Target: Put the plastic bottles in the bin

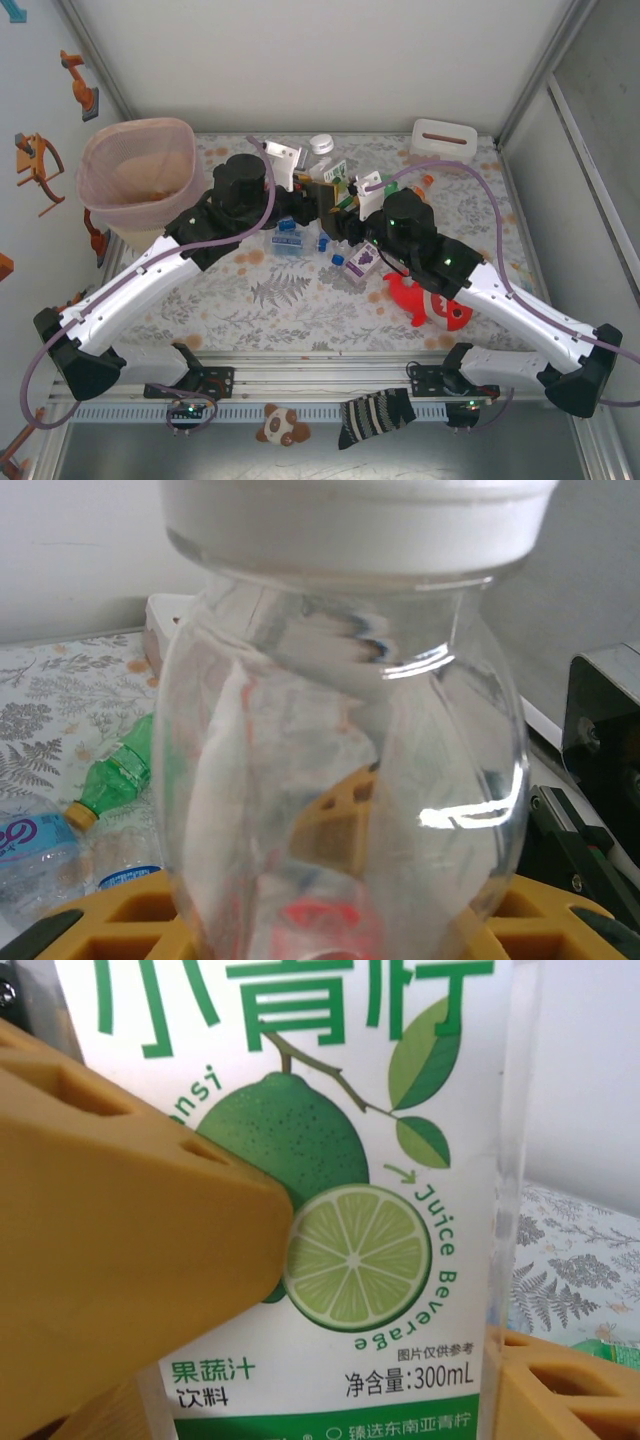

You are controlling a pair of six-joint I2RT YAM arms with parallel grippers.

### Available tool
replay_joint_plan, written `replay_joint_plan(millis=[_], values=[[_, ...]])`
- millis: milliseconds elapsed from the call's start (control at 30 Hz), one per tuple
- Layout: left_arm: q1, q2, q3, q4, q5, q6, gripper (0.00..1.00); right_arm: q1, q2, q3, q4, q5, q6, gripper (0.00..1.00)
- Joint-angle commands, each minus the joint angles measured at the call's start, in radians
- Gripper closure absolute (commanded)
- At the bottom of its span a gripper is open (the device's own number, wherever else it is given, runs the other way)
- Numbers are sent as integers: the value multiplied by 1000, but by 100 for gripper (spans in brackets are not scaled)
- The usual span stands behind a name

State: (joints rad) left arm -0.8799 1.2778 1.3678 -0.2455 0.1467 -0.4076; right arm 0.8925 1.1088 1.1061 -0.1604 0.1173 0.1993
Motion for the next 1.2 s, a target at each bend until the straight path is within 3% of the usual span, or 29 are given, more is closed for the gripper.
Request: replay_joint_plan(millis=[0, 100, 300, 500, 700, 867, 1167], values=[[-17, -4, 33, 15, 28, -1, 58, -3, -15, 18, 43, 10, 11, 52], [-18, -4, 36, 8, 25, 6, 59, -3, -16, 20, 32, 6, 8, 48], [-12, -3, 70, -33, -2, 37, 59, -3, -35, 27, -28, -18, 10, 20], [29, -10, 118, -91, 1, 62, 62, -3, -100, 13, -86, -17, 4, 13], [133, -44, 178, -178, -1, 80, 62, -3, -172, 10, -147, 29, -28, 13], [298, -84, 234, -259, 5, 76, 62, -3, -192, 15, -173, 55, -40, 13], [769, -116, 240, -278, 153, -71, 63, -3, -185, 24, -176, 50, -37, 13]])
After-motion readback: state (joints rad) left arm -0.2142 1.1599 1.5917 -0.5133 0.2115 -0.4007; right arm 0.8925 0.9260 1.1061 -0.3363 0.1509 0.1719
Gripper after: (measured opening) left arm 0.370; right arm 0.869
